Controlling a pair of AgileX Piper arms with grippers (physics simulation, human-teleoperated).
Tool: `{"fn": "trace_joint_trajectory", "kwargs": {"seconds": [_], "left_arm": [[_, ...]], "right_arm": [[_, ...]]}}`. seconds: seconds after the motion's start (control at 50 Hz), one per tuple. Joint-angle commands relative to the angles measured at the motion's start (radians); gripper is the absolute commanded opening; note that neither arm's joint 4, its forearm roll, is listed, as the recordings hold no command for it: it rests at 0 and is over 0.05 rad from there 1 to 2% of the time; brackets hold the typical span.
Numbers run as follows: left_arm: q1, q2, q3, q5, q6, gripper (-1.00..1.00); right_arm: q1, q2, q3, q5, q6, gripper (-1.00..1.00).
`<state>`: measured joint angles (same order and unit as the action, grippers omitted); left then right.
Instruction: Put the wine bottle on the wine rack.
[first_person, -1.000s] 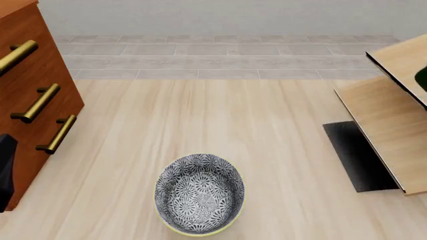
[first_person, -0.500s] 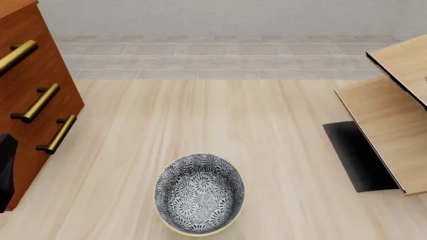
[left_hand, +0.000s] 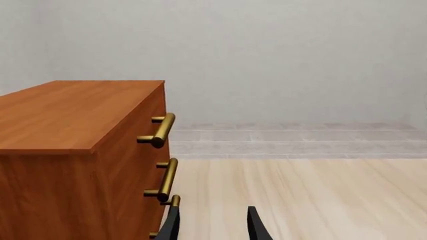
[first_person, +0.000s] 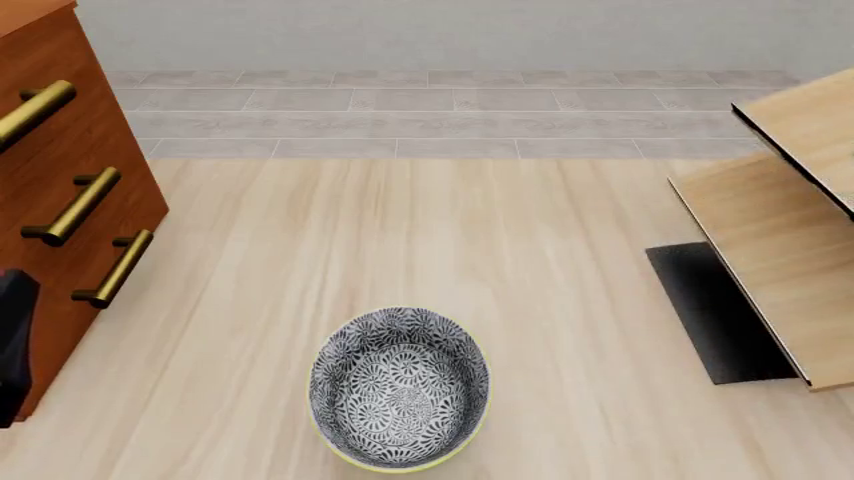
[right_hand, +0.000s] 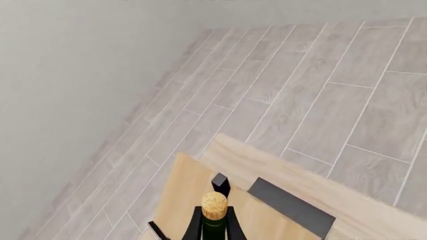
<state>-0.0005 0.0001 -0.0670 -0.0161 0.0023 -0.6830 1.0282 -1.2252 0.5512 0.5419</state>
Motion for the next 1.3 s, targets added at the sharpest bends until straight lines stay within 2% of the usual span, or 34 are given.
{"fn": "trace_joint_trajectory", "kwargs": {"seconds": [0.02,0.78,1.3], "left_arm": [[0.001,0.000,0.005,-0.003,0.001,1.00],[0.008,0.000,0.026,-0.014,0.003,1.00],[0.020,0.000,0.043,-0.021,0.009,1.00]], "right_arm": [[-0.018,0.004,0.023,-0.028,0.005,-1.00],[-0.061,0.047,0.114,-0.118,-0.019,-1.00],[-0.097,0.152,0.178,-0.233,-0.050,-1.00]]}}
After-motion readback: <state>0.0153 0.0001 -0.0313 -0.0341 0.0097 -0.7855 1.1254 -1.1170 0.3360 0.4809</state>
